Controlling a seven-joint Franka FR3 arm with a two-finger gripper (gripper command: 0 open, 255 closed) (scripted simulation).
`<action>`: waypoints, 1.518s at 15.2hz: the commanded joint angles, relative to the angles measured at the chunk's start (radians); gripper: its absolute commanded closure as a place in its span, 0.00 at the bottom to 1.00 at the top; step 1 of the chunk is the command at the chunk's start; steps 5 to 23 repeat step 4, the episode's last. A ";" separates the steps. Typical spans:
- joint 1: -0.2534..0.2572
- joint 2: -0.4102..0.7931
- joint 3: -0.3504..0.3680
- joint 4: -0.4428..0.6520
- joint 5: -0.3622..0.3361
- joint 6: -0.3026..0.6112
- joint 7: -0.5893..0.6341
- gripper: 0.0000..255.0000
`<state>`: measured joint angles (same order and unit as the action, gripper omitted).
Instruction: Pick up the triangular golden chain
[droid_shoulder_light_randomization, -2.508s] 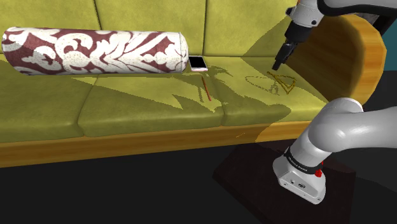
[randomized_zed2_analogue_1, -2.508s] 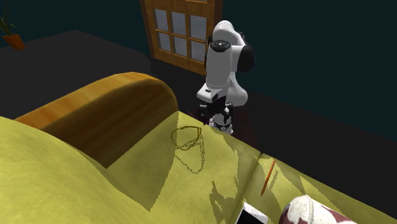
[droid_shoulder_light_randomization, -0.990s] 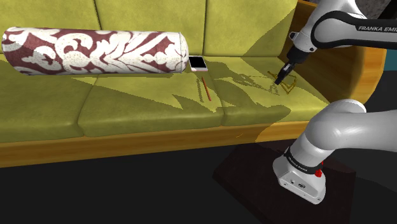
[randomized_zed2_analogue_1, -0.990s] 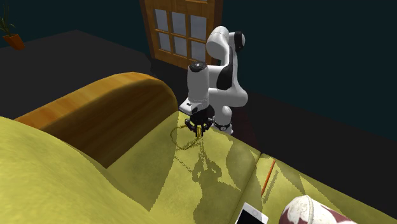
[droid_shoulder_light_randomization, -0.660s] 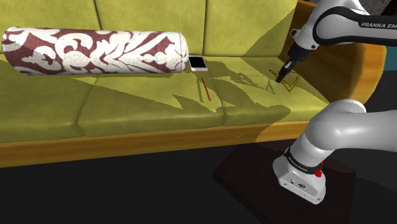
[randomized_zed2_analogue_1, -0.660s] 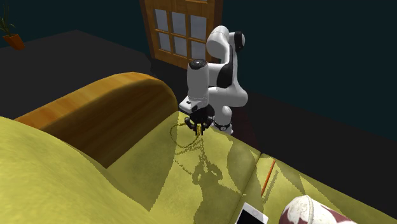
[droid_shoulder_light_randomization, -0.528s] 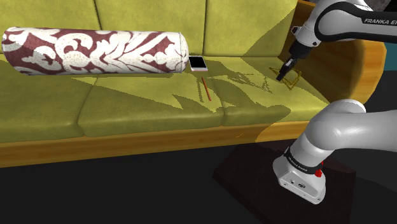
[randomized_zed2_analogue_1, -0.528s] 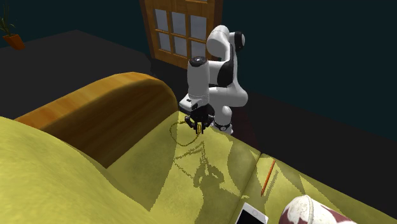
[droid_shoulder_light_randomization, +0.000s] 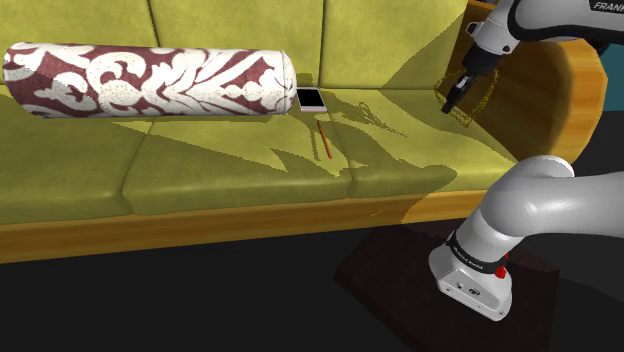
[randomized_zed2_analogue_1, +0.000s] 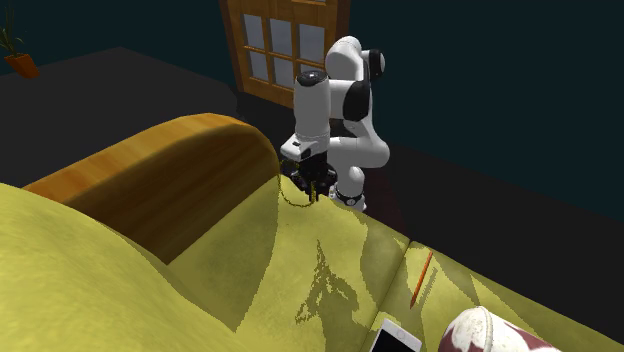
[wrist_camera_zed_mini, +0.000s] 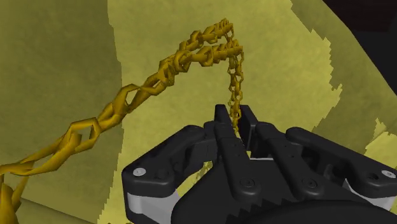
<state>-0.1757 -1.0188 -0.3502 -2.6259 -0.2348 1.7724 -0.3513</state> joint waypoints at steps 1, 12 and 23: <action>0.004 0.007 0.004 0.029 0.005 -0.022 -0.001 1.00; 0.006 0.010 0.008 0.045 0.009 -0.035 -0.001 1.00; 0.006 0.010 0.008 0.045 0.009 -0.035 -0.001 1.00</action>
